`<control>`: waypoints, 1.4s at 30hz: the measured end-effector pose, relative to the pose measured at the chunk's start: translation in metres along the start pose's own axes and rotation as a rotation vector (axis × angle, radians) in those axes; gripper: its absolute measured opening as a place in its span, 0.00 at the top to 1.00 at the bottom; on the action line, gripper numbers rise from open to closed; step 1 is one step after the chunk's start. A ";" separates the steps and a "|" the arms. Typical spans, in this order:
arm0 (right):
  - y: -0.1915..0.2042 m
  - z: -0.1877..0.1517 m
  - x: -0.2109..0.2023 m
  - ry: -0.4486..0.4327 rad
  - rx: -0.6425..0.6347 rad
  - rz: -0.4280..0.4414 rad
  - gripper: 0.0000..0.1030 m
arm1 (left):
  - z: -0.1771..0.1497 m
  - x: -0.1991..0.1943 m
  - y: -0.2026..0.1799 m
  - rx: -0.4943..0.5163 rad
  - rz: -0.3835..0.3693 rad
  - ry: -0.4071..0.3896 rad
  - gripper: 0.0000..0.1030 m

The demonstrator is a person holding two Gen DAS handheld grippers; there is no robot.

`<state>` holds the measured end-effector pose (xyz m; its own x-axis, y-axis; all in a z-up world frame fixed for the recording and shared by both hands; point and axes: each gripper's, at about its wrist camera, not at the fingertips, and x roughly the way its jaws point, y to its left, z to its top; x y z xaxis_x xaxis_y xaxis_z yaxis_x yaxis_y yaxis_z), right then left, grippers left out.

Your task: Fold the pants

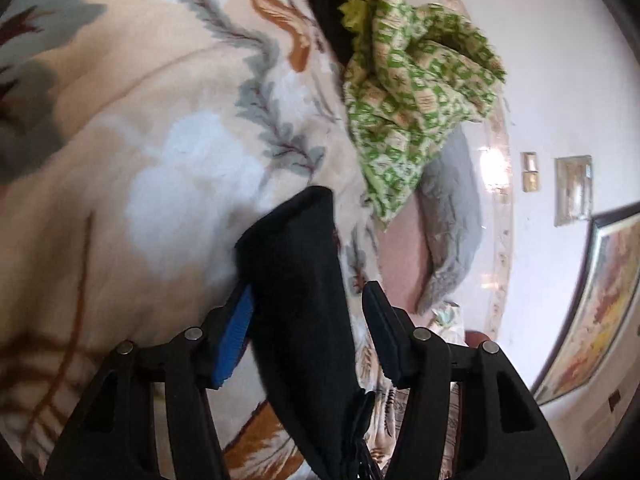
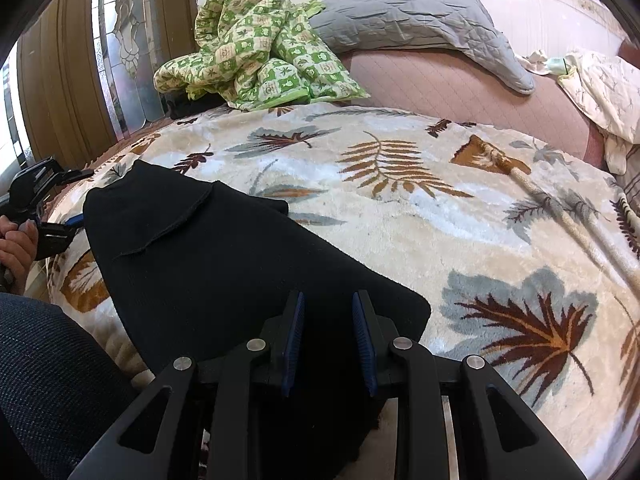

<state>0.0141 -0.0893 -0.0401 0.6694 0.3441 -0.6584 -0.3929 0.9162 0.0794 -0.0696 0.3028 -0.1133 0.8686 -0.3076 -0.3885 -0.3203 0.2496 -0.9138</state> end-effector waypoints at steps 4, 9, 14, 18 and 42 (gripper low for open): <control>0.000 0.000 0.000 -0.002 -0.005 -0.003 0.75 | 0.000 0.011 -0.007 0.018 0.075 0.022 0.41; 0.001 0.000 0.000 -0.002 -0.005 -0.003 0.75 | 0.002 0.020 -0.018 0.021 0.072 0.008 0.19; 0.001 0.000 -0.001 -0.003 -0.016 -0.010 0.75 | -0.001 0.017 -0.020 0.046 0.047 -0.031 0.22; 0.002 0.000 -0.001 -0.002 -0.019 -0.011 0.75 | -0.001 -0.002 -0.008 0.014 -0.088 -0.021 0.46; 0.003 -0.001 0.000 -0.003 -0.027 -0.015 0.75 | -0.026 0.010 -0.029 0.364 0.216 -0.090 0.88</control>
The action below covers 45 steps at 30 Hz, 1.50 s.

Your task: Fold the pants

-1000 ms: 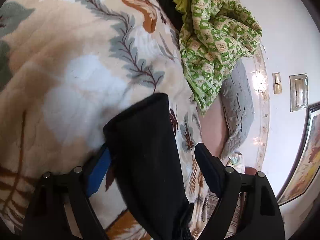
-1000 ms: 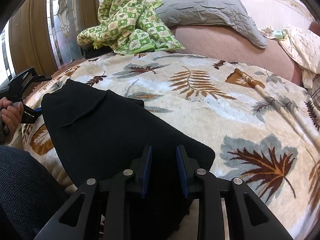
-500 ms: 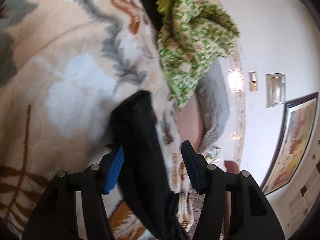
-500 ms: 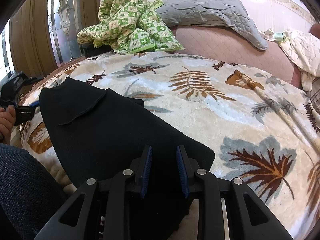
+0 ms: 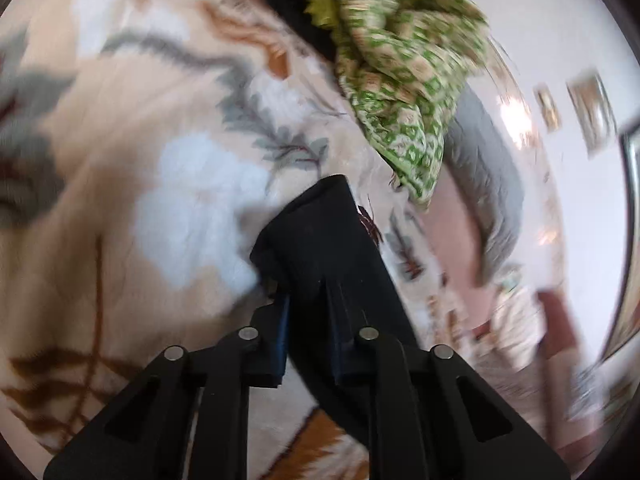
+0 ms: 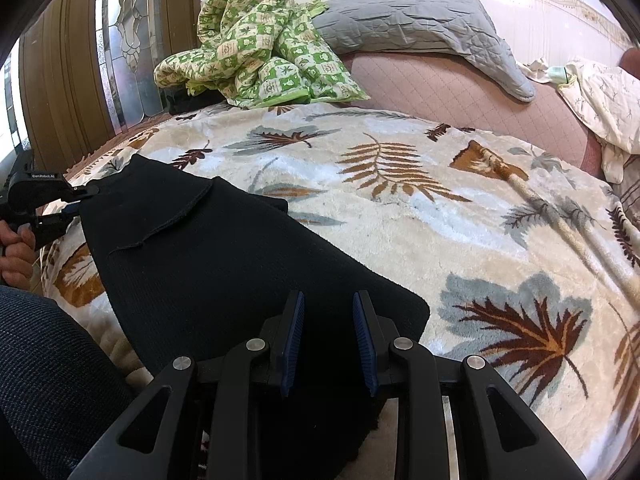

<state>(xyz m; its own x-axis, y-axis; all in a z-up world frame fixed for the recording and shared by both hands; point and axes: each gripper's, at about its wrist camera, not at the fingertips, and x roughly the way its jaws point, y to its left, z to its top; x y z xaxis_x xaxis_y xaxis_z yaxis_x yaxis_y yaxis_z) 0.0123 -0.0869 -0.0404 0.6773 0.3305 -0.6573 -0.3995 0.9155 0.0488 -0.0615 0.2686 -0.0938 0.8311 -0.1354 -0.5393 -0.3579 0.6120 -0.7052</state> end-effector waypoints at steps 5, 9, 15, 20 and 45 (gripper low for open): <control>-0.001 0.001 0.000 0.001 0.003 0.004 0.75 | -0.017 -0.010 -0.054 0.401 0.155 -0.117 0.91; -0.003 0.002 0.000 0.002 0.006 0.007 0.75 | -0.039 -0.021 -0.095 0.730 0.173 -0.200 0.92; -0.006 0.003 0.001 0.015 0.028 0.019 0.74 | -0.089 -0.035 -0.141 1.145 0.031 -0.232 0.92; -0.015 0.008 0.003 0.054 0.117 0.080 0.68 | -0.111 -0.039 -0.166 1.301 -0.051 -0.181 0.92; -0.106 -0.027 -0.054 0.111 0.385 -0.189 0.62 | -0.238 -0.001 -0.261 1.594 -0.303 0.208 0.92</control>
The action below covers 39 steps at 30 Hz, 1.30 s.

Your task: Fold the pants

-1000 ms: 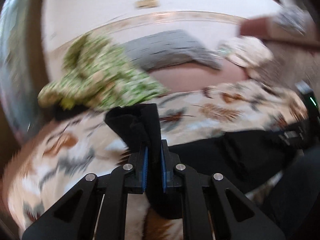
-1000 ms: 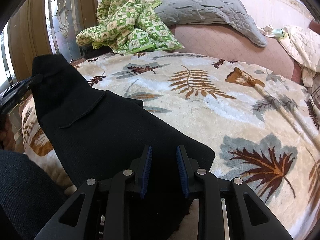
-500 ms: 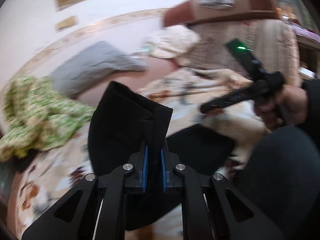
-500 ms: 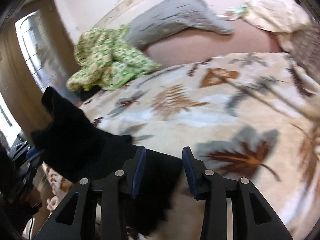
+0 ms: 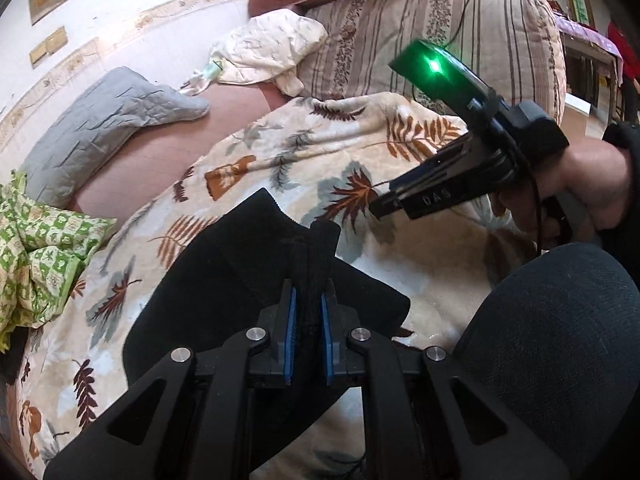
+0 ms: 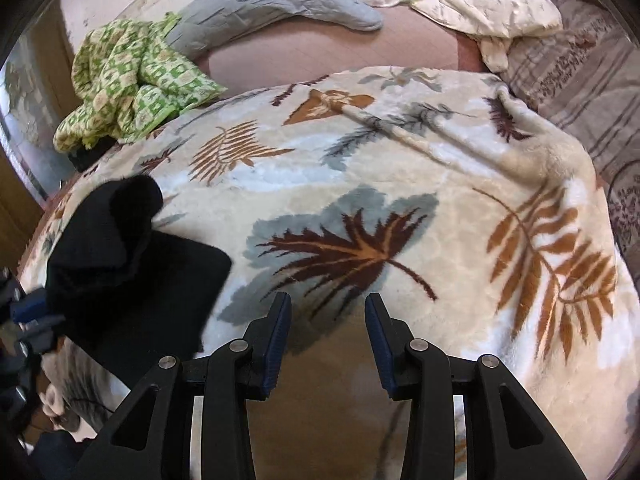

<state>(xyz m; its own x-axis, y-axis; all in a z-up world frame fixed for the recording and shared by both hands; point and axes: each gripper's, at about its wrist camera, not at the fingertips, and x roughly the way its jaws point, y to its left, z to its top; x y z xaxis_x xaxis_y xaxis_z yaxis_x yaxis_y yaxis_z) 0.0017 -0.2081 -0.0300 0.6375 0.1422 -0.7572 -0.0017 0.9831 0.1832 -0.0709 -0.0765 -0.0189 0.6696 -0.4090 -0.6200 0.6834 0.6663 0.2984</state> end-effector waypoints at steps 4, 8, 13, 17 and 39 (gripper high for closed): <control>0.003 0.002 0.002 -0.001 -0.001 0.015 0.62 | 0.001 0.004 0.001 -0.013 -0.037 -0.009 0.92; 0.013 0.000 0.005 0.008 -0.036 0.017 0.62 | 0.001 0.009 -0.005 -0.002 -0.074 -0.010 0.92; 0.016 0.004 -0.009 -0.058 -0.036 0.072 0.62 | -0.010 0.027 0.012 -0.108 -0.242 0.064 0.87; 0.020 0.015 -0.032 -0.150 -0.042 0.226 0.62 | -0.017 0.024 0.027 -0.217 -0.392 0.034 0.71; 0.082 -0.005 0.021 0.149 -0.429 0.457 0.79 | -0.143 -0.006 0.109 -0.851 -0.434 0.052 0.99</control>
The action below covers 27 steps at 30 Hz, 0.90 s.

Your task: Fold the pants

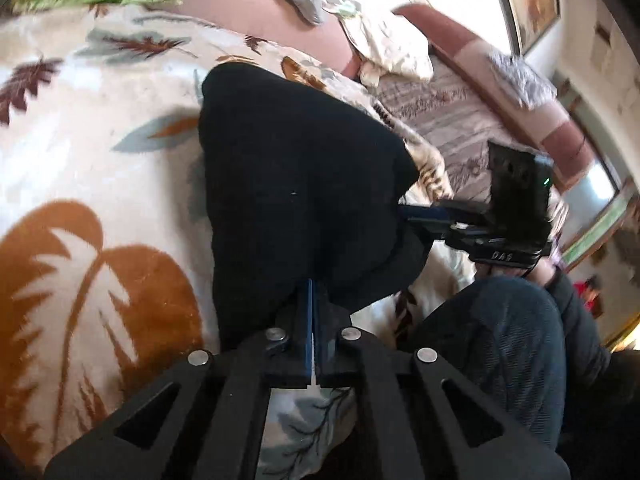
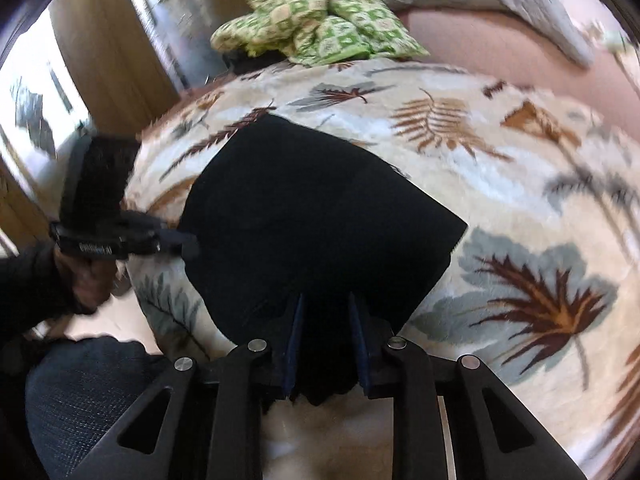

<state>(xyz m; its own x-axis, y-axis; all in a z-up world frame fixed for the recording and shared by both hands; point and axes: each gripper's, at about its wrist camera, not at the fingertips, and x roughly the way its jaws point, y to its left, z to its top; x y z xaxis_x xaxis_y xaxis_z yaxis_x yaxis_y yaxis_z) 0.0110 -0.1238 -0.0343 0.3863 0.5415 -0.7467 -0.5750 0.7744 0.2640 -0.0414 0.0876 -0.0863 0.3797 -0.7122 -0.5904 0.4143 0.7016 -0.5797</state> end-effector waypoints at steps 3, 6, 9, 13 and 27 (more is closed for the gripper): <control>-0.005 0.000 -0.007 -0.021 0.031 0.021 0.79 | 0.008 -0.013 -0.014 0.043 0.027 -0.002 0.99; 0.000 0.003 -0.023 -0.059 0.017 0.008 0.79 | 0.030 -0.041 -0.037 0.139 0.000 -0.107 0.95; 0.004 0.013 -0.051 -0.224 0.014 0.018 0.76 | 0.060 -0.057 -0.052 0.182 0.013 -0.214 0.76; 0.003 0.035 -0.041 -0.265 -0.009 -0.019 0.80 | 0.103 -0.013 -0.025 0.086 0.108 -0.170 0.75; -0.015 0.030 -0.020 -0.166 0.076 -0.105 0.76 | 0.089 -0.004 -0.016 0.040 0.215 -0.137 0.79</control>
<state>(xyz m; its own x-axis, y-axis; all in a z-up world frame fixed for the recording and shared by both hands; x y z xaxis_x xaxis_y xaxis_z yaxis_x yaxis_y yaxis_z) 0.0332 -0.1362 -0.0049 0.5581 0.4981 -0.6636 -0.4719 0.8484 0.2399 0.0241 0.0775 -0.0245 0.5700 -0.5454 -0.6145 0.3432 0.8376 -0.4251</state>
